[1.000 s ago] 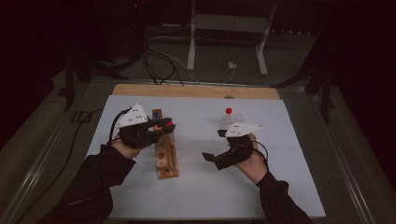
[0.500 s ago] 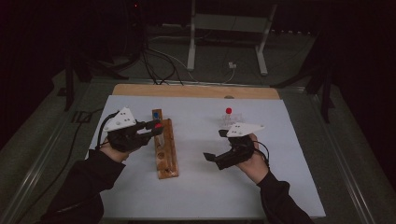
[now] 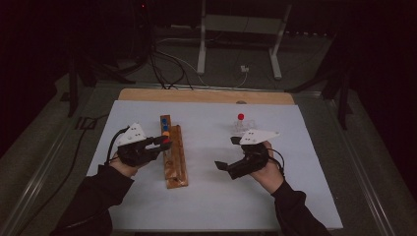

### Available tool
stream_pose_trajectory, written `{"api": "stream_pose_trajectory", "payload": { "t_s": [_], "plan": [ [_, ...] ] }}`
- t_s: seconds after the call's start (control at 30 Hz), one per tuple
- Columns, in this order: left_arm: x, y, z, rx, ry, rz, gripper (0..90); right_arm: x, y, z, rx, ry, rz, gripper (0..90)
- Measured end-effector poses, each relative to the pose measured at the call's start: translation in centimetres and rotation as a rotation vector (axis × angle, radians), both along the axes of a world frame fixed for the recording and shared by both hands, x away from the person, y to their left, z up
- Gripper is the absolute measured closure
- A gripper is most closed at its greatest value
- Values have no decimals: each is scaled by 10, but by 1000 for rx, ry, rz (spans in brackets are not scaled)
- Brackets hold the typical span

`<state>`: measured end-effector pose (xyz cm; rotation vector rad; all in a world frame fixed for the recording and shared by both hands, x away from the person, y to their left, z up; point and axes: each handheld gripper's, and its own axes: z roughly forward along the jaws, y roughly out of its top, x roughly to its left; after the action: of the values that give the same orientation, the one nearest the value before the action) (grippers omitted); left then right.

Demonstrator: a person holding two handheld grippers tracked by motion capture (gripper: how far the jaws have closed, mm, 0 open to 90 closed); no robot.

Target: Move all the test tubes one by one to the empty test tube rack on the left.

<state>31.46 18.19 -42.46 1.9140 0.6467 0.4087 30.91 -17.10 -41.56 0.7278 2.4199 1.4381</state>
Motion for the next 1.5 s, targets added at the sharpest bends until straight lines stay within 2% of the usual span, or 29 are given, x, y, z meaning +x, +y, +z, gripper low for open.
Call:
{"api": "stream_pose_trajectory", "payload": {
  "t_s": [0.27,0.37,0.4,0.77,0.87,1.0,1.07,1.17,1.27,1.43,1.5],
  "plan": [
    [3,1,-15,6,38,7,717,0,0,0,-1,1,3,3],
    [3,0,-20,23,48,7,716,0,-1,0,3,3,2,3],
    [3,1,-21,13,50,8,716,0,-1,0,4,2,1,3],
    [3,2,-22,4,63,4,700,1,-3,7,17,-9,-1,3],
    [1,3,-23,-2,62,-23,598,2,-4,11,20,-15,-3,3],
    [-5,4,-17,-27,46,-29,383,6,-10,18,34,-28,-21,3],
    [-8,5,-12,-41,65,-35,194,10,-15,21,39,-35,-39,3],
    [-14,8,-7,-64,44,-43,90,20,-23,22,40,-43,-80,3],
    [-19,12,-5,-87,22,-55,24,32,-31,21,23,-50,-122,3],
    [-24,20,-3,-117,0,-39,17,55,-44,10,-17,-45,-178,11],
    [-25,23,-4,-122,-4,-40,16,66,-49,4,-35,-30,-223,91]
  ]
}}
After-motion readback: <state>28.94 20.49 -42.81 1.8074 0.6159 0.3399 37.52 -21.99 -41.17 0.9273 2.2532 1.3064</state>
